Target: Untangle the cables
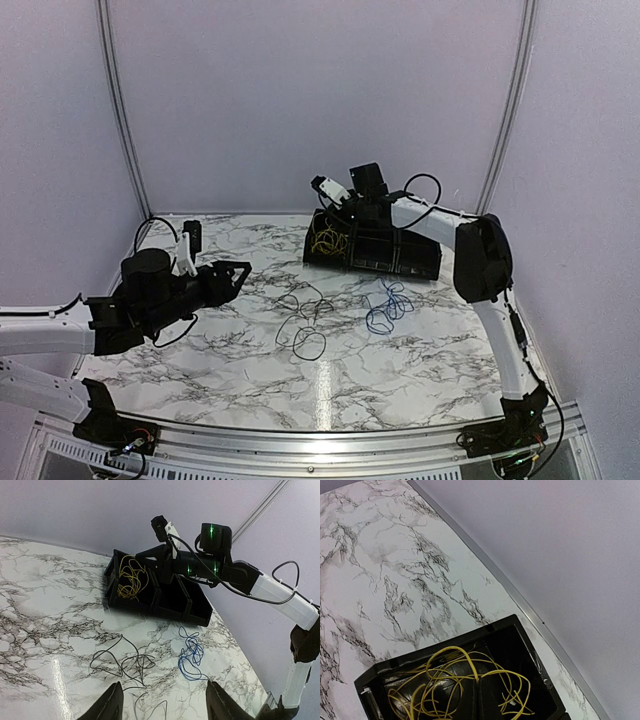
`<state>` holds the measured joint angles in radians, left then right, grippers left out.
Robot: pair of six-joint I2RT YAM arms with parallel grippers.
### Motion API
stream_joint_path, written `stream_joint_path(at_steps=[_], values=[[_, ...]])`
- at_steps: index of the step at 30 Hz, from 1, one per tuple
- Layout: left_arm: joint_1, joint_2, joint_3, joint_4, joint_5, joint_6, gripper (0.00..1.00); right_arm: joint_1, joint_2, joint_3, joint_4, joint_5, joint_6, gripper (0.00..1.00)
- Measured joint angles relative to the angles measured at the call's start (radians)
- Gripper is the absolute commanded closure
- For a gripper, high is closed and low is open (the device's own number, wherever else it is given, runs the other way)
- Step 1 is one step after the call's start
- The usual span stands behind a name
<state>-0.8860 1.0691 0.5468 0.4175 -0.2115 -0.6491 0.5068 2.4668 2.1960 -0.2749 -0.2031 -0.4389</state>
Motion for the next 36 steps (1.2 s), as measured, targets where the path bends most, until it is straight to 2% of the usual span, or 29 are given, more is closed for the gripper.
stream_joint_path(at_steps=[7, 8, 9, 11, 16, 19, 22, 26, 32, 36], values=[[-0.026, 0.0, 0.0, -0.035, -0.029, -0.026, 0.41, -0.007, 0.012, 0.0, 0.009, 0.038, -0.032, 1.0], [-0.029, 0.0, 0.0, -0.038, -0.031, -0.032, 0.41, -0.008, 0.013, 0.0, 0.01, 0.038, -0.034, 0.97], [-0.031, 0.002, 0.0, -0.04, -0.034, -0.037, 0.41, -0.008, 0.013, 0.0, 0.01, 0.037, -0.039, 0.89], [-0.032, 0.008, 0.0, -0.046, -0.04, -0.048, 0.37, -0.008, 0.016, 0.0, 0.008, 0.037, -0.047, 0.8], [-0.032, 0.026, 0.003, -0.106, -0.116, -0.114, 0.27, -0.008, 0.013, -0.011, 0.002, 0.038, -0.083, 0.71], [-0.032, 0.034, 0.008, -0.154, -0.166, -0.149, 0.27, -0.008, -0.008, -0.043, -0.015, 0.037, -0.097, 0.57], [-0.032, 0.07, 0.052, -0.238, -0.203, -0.159, 0.27, -0.012, -0.073, -0.101, -0.051, 0.026, -0.106, 0.51], [-0.032, 0.175, 0.154, -0.345, -0.206, -0.156, 0.27, -0.021, -0.214, -0.169, -0.084, -0.013, -0.113, 0.49], [-0.014, 0.327, 0.228, -0.412, -0.125, -0.184, 0.31, -0.022, -0.491, -0.337, -0.08, -0.095, -0.108, 0.48], [0.016, 0.441, 0.3, -0.449, -0.052, -0.205, 0.33, -0.01, -0.641, -0.514, -0.085, -0.158, -0.126, 0.53]])
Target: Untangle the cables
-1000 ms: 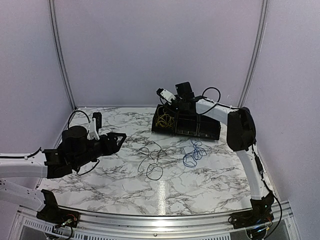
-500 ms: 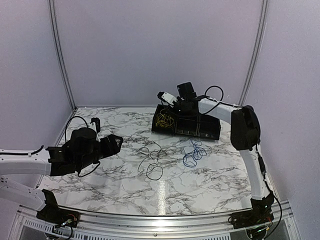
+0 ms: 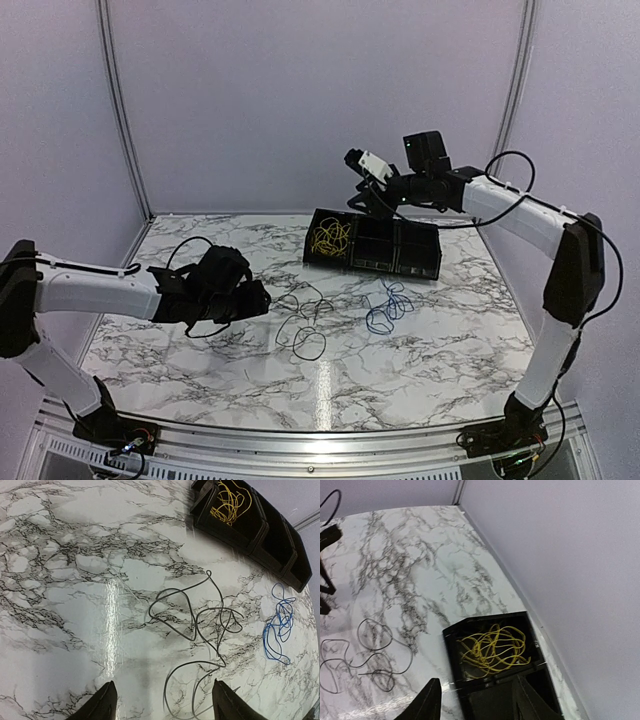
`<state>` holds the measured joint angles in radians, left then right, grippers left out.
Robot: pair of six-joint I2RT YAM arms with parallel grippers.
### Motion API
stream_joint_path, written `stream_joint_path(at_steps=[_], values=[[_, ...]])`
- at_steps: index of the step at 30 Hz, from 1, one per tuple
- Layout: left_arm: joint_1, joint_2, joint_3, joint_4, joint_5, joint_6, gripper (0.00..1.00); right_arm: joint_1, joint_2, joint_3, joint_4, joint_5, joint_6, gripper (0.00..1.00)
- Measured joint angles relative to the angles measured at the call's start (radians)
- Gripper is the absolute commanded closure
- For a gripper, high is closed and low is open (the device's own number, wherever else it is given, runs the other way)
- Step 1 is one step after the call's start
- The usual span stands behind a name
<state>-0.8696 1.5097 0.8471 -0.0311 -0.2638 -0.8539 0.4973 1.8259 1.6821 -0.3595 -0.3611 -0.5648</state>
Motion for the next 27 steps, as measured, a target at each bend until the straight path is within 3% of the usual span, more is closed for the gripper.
stream_joint_path(at_steps=[7, 15, 22, 25, 27], values=[[0.051, 0.167, 0.161, -0.004, 0.105, 0.037, 0.34, 0.074, -0.118, -0.302, -0.084, -0.072, -0.115, 0.55], [0.064, 0.465, 0.606, -0.136, 0.257, 0.472, 0.37, 0.086, -0.24, -0.432, -0.127, -0.076, -0.152, 0.54], [0.085, 0.635, 0.828, -0.342, 0.255, 0.705, 0.41, 0.069, -0.309, -0.454, -0.12, -0.072, -0.165, 0.54], [0.089, 0.682, 0.864, -0.398, 0.225, 0.755, 0.47, 0.054, -0.321, -0.471, -0.119, -0.066, -0.165, 0.54], [0.09, 0.704, 0.876, -0.423, 0.21, 0.772, 0.59, 0.048, -0.321, -0.479, -0.119, -0.063, -0.165, 0.54]])
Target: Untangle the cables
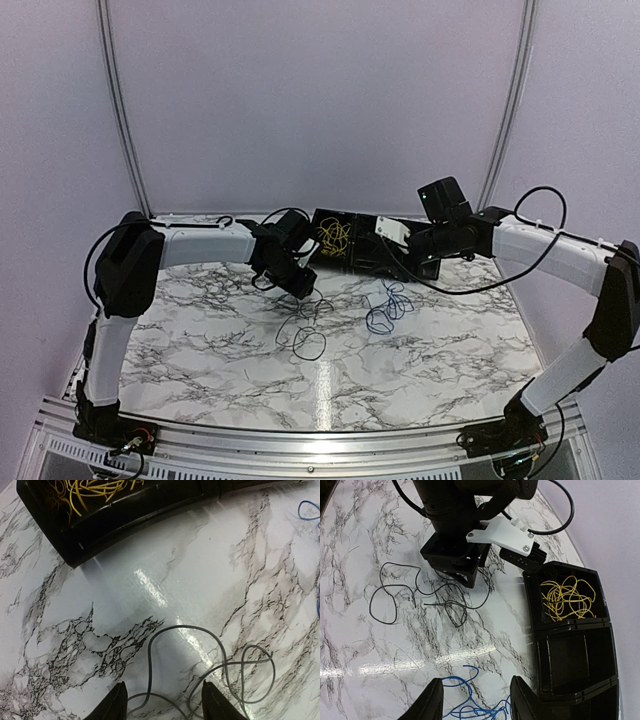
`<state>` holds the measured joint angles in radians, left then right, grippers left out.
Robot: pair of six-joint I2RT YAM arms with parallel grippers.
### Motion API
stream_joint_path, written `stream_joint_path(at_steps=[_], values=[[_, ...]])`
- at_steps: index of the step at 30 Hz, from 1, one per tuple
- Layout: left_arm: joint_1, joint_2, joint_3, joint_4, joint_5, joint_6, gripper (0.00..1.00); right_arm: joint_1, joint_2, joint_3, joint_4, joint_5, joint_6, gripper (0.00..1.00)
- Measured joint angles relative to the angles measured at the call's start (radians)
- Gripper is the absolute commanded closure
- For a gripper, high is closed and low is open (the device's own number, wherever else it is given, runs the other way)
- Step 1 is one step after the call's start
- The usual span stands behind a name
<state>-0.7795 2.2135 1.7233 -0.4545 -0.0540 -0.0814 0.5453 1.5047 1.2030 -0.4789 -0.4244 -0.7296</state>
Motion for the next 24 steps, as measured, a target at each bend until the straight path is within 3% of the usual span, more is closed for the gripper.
stream_joint_path(at_steps=[3, 7, 11, 17, 24], values=[[0.0, 0.037, 0.032, -0.024, -0.01, 0.03, 0.87, -0.004, 0.0, -0.009, 0.001, 0.005, 0.0, 0.54], [0.0, 0.052, 0.045, -0.031, -0.015, 0.044, 1.0, -0.004, 0.0, -0.01, 0.004, 0.005, 0.0, 0.55], [0.0, -0.011, -0.018, 0.013, 0.004, 0.05, 1.0, -0.005, 0.001, -0.01, 0.005, -0.001, 0.007, 0.54], [-0.005, -0.32, -0.228, 0.154, 0.151, 0.055, 1.0, -0.005, 0.048, 0.063, -0.002, -0.057, 0.038, 0.41], [-0.064, -0.488, -0.261, 0.299, 0.253, 0.045, 1.0, 0.008, 0.12, 0.171, 0.006, -0.13, 0.1, 0.28]])
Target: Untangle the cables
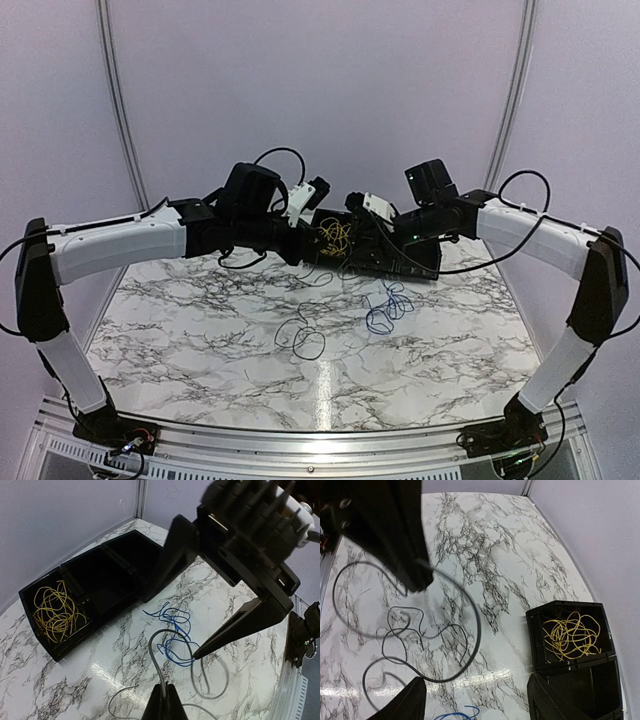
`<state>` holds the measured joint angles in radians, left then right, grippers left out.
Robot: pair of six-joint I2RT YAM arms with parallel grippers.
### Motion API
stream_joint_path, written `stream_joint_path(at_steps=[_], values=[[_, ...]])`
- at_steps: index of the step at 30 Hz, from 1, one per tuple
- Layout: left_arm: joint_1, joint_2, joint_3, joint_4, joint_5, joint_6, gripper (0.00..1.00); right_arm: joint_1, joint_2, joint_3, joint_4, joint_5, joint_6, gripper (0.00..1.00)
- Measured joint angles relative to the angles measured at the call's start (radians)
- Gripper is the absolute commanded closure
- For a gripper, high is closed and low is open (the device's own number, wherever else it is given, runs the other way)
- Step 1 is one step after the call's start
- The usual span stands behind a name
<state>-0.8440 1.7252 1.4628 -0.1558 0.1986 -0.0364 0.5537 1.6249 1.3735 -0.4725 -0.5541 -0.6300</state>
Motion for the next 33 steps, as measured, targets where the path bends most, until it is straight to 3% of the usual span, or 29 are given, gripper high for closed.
stream_joint_path(at_steps=[4, 7, 9, 13, 14, 19, 20, 24, 33], values=[[-0.03, -0.002, -0.014, 0.008, 0.021, -0.001, 1.0, 0.017, 0.027, 0.025, 0.008, -0.023, 0.042, 0.28], [-0.037, -0.002, -0.017, 0.009, 0.028, -0.001, 1.0, 0.023, 0.051, 0.038, 0.018, -0.033, 0.076, 0.34], [-0.04, -0.002, -0.017, 0.009, 0.029, -0.001, 1.0, 0.024, 0.064, 0.04, 0.025, -0.044, 0.087, 0.48], [-0.045, -0.002, -0.021, 0.01, 0.029, -0.001, 0.98, 0.025, 0.085, 0.042, 0.028, -0.071, 0.116, 0.94], [-0.045, -0.003, -0.026, 0.01, 0.028, -0.001, 0.93, 0.025, 0.088, 0.046, 0.027, -0.077, 0.125, 1.0], [-0.047, -0.003, -0.07, 0.029, -0.028, -0.005, 0.69, 0.025, 0.088, 0.112, -0.002, -0.114, 0.156, 1.0], [-0.048, -0.003, -0.087, 0.042, -0.05, -0.021, 0.7, 0.025, 0.085, 0.126, -0.005, -0.121, 0.16, 1.0], [-0.048, 0.026, -0.146, 0.135, -0.096, -0.061, 0.92, 0.024, 0.059, 0.187, -0.032, -0.166, 0.189, 1.0], [-0.047, 0.204, -0.188, 0.352, -0.087, -0.218, 0.98, 0.015, 0.024, 0.36, -0.114, -0.235, 0.287, 1.0]])
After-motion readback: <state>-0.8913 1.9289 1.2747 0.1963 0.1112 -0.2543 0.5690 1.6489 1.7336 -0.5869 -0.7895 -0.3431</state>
